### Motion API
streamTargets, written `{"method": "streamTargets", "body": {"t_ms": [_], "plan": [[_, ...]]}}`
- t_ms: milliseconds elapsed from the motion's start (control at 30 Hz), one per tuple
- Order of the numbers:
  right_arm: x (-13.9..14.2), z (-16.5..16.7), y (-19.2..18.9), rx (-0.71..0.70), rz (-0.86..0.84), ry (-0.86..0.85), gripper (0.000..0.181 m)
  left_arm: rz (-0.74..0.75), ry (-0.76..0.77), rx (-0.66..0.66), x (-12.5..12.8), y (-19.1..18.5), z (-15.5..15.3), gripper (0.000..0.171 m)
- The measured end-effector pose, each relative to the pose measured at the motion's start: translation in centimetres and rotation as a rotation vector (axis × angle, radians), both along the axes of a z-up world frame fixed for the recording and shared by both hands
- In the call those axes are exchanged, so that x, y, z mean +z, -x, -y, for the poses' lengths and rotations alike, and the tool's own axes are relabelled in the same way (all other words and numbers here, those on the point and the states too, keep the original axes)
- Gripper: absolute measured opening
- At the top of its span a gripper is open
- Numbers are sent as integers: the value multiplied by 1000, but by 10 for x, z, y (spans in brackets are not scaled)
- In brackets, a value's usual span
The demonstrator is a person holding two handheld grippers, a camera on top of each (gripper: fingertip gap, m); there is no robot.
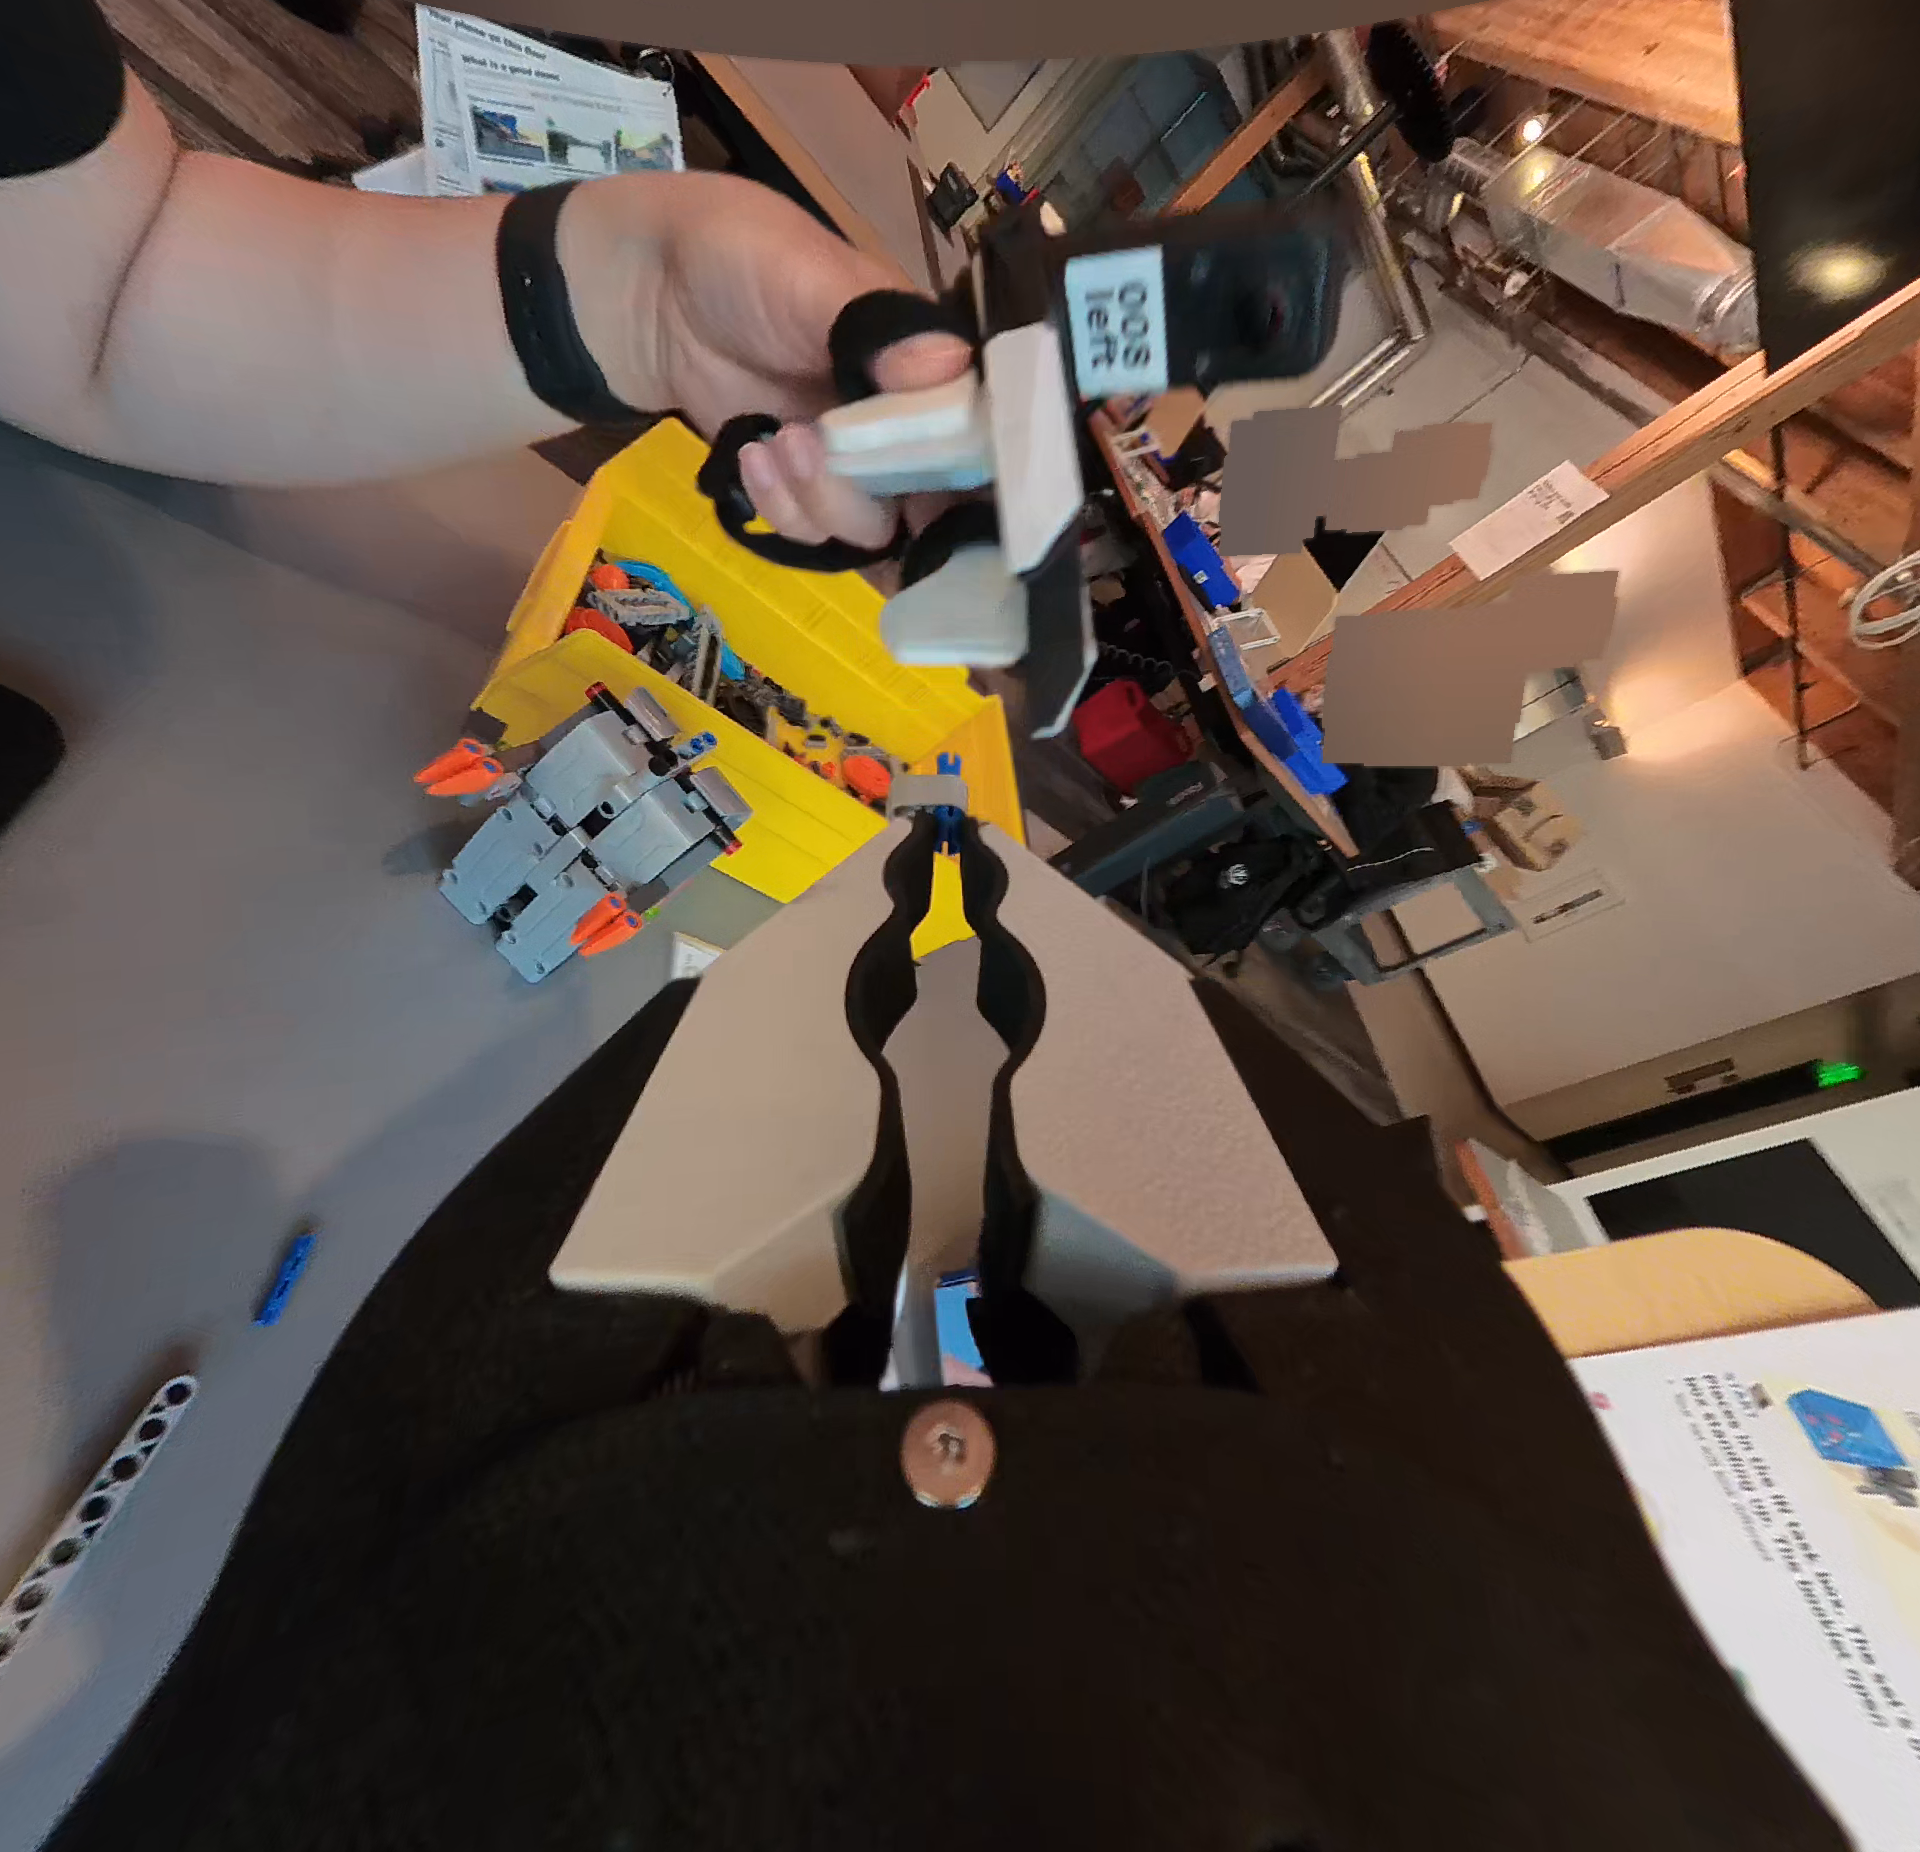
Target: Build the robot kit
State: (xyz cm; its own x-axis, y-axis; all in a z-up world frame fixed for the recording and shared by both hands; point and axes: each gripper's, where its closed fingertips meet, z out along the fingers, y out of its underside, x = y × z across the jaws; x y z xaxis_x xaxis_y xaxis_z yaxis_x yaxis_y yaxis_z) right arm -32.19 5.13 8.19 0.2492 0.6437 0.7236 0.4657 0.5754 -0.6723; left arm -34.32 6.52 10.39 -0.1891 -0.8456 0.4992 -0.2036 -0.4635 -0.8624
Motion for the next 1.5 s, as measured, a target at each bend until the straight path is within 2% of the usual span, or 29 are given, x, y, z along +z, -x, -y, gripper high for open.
{"method": "streamTargets", "body": {"t_ms": [67, 133, 200, 267, 367, 600, 733, 900, 1167, 1367, 1500], "plan": [[-14, 0, -1, 8, 41, 95, 3, 7, -36, 118, 5, 12, -18, 31], [-54, -1, -4, -13, 151, 323, 3, 28, -35, 169, 12, 22, -26, 29], [-95, 2, -3, -23, 180, 494, 3, 56, -27, 174, 20, 27, -24, 26], [-128, 10, 1, 13, 135, 577, 2, 55, -48, 163, 23, 27, -17, 25], [-176, 13, -2, -52, 190, 668, 3, 16, -89, 148, 19, 21, -8, 25], [-221, 15, 8, -117, 323, 746, 3, -61, -103, 66, 4, 6, 12, 24], [-233, 18, 10, -126, 375, 746, 3, -73, -86, 47, 0, 3, 13, 23], [-234, 16, 10, -132, 386, 716, 3, -80, -91, 40, -1, 3, 15, 23], [-210, 6, 2, -143, 300, 637, 3, -122, -83, 41, -9, 3, 12, 24], [-239, 16, 0, -172, 364, 743, 3, -172, -88, 10, -19, -1, 18, 25], [-246, 20, 0, -179, 385, 779, 5, -171, -80, 14, -19, -1, 16, 24]]}}
